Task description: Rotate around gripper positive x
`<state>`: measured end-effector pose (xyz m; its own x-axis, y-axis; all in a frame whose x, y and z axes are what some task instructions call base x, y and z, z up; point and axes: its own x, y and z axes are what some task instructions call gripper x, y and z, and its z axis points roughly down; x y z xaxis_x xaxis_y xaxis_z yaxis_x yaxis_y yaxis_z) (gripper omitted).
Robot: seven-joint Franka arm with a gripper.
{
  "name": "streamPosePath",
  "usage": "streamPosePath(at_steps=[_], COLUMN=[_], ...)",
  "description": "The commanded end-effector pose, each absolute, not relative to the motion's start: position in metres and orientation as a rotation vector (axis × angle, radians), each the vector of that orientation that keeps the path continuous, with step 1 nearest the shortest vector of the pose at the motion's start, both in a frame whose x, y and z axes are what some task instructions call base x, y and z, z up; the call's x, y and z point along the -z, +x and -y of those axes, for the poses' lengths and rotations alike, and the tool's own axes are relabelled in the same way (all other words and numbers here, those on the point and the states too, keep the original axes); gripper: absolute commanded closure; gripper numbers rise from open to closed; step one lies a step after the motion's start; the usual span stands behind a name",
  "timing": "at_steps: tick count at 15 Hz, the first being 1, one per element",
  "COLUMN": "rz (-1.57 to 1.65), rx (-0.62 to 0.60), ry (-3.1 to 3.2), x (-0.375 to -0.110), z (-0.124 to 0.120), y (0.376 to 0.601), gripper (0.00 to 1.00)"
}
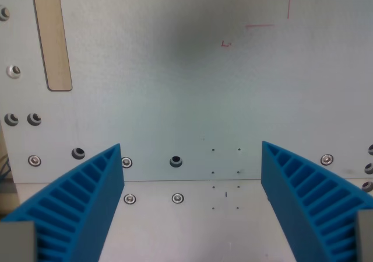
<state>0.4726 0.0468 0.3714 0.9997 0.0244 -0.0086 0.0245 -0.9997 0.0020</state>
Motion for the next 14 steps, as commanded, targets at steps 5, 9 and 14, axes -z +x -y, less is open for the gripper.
streamPosePath(at_steps=[5,9,14], rz=[-0.038,-0.039,-0.039], rx=[0.006,0.007,0.008], ry=[3.198,3.244,3.303], x=[-0.3741,-0.3741,-0.3741], z=[-0.0468,-0.0468,-0.0468], y=[0.4722,0.4722,0.4722], gripper=[0.00,0.00,0.00])
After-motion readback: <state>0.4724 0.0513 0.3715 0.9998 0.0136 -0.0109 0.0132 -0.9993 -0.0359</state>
